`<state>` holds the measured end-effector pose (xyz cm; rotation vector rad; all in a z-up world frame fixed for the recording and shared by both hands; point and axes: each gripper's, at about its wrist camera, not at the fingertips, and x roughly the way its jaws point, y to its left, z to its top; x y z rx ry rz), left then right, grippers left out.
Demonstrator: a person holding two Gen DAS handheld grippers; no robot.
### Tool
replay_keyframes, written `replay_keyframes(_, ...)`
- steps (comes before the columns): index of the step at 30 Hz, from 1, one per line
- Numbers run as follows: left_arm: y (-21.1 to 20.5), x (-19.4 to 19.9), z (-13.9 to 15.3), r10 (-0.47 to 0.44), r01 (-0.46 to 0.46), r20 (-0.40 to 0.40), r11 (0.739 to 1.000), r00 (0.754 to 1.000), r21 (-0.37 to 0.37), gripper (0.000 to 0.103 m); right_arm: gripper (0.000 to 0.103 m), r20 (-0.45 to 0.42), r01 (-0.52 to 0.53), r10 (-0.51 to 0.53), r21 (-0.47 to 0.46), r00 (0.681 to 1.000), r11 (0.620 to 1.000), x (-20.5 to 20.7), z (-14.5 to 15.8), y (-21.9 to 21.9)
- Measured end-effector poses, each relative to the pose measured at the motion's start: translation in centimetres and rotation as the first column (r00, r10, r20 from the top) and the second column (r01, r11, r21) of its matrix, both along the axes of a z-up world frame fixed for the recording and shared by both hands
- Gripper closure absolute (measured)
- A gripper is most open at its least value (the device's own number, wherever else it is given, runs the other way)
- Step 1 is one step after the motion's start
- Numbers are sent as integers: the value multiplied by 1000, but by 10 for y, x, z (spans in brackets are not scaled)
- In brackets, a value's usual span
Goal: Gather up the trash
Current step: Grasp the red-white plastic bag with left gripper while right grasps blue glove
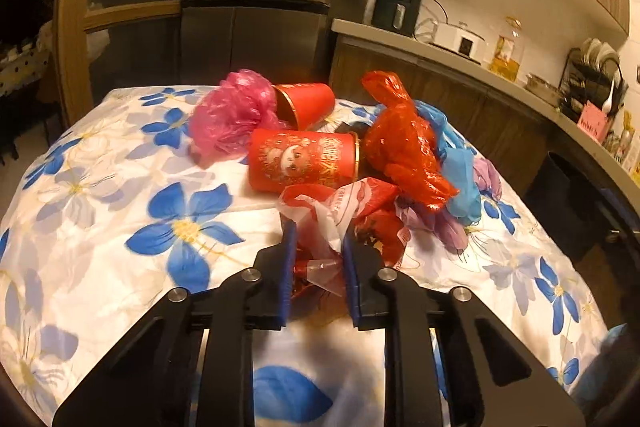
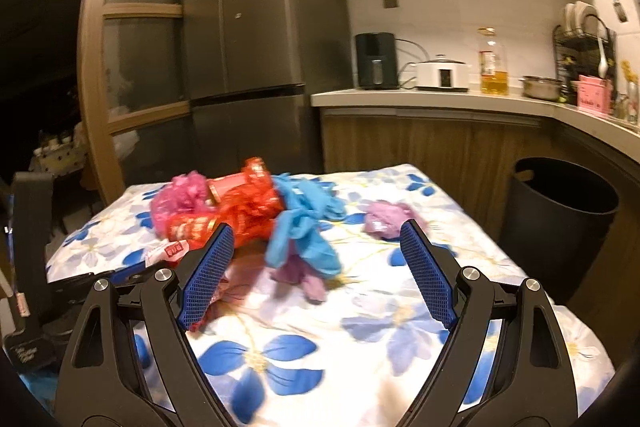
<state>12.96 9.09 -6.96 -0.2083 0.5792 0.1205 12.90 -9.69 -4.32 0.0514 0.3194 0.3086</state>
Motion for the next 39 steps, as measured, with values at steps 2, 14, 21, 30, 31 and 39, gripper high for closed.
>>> replay_keyframes(2, 3, -10, 3, 22, -22, 16, 1000, 1000, -4, 83, 20, 2, -32, 32, 3, 999, 999, 1, 0, 11)
replay_keyframes(14, 44, -48, 20, 159, -153, 94, 986, 983, -71, 83, 36, -52, -125, 123, -34, 991, 992, 27, -17, 61)
replay_keyframes(21, 48, -47, 12, 148, -141, 70, 985, 986, -94, 83, 40, -89, 0, 0, 2, 996, 1000, 62, -19, 37)
replay_keyframes(30, 38, -38, 12, 100, -93, 76, 992, 992, -90, 83, 62, -184, -43, 46, 19, 982, 999, 83, -44, 36)
replay_keyframes(31, 37, -37, 12, 97, -90, 76, 992, 992, -91, 83, 68, -191, -52, 54, 20, 980, 998, 84, -45, 38)
replay_keyframes(39, 28, -36, 14, 87, -81, 76, 993, 993, -86, 83, 100, -165, -114, 117, 27, 979, 993, 78, -44, 38)
